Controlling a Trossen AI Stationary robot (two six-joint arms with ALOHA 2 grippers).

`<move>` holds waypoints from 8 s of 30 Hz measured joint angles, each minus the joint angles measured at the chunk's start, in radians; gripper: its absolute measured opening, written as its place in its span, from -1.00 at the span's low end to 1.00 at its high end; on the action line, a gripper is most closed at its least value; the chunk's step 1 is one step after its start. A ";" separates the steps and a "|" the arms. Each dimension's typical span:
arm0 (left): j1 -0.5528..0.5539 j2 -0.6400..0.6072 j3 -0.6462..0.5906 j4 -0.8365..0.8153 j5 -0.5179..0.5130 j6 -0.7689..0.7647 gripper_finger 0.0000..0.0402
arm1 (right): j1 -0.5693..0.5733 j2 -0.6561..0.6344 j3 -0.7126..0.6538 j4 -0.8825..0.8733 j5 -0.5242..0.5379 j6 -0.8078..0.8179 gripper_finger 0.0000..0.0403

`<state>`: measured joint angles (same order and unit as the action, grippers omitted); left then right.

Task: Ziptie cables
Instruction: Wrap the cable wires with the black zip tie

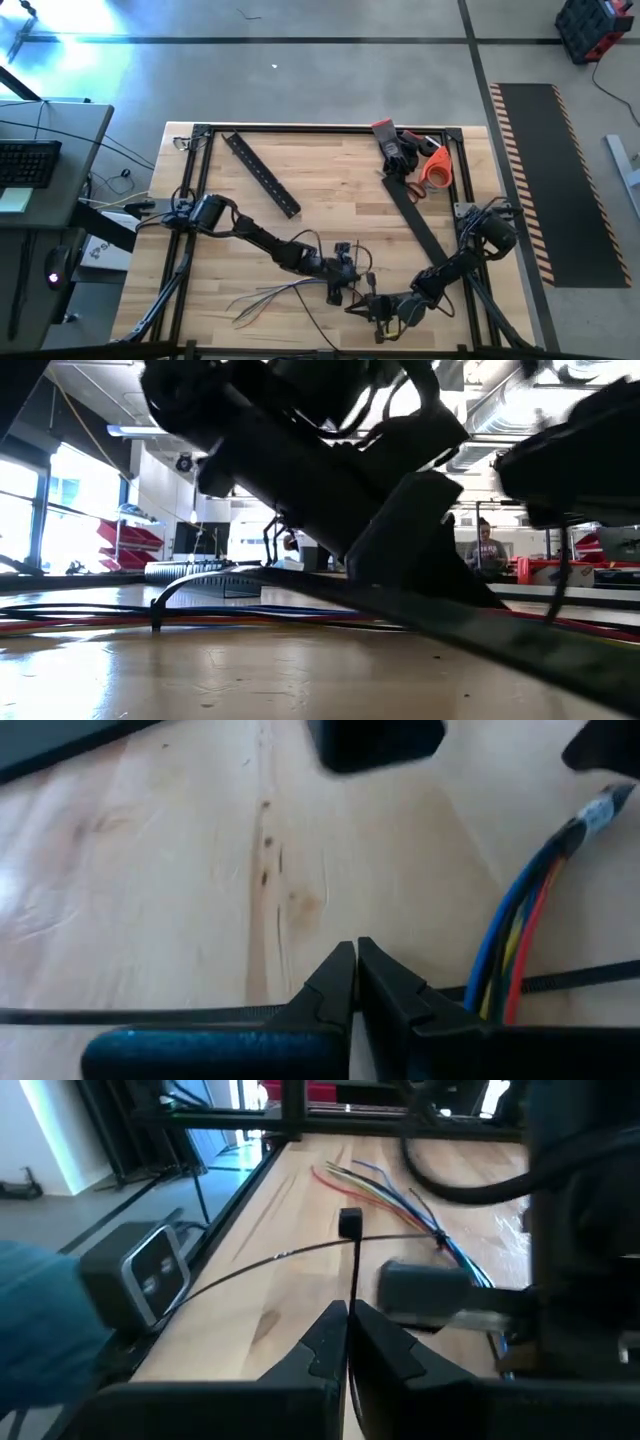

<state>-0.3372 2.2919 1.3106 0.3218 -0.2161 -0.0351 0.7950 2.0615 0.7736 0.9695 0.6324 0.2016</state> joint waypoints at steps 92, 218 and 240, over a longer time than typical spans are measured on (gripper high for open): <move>-0.190 -0.106 -0.315 0.715 -0.156 0.013 -1.00 | -0.061 0.070 0.090 -0.096 0.153 0.208 -0.99; -0.189 -0.118 -0.315 0.640 -0.074 -0.121 -1.00 | 0.025 0.098 0.435 -1.198 0.655 -0.334 -1.00; -0.186 -0.118 -0.315 0.635 -0.074 -0.129 -1.00 | 0.050 0.099 0.433 -1.112 0.631 -0.426 -1.00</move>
<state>-0.5232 2.1738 0.9958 0.9569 -0.2897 -0.1638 0.8452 2.1609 1.2068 -0.1428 1.2639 -0.2242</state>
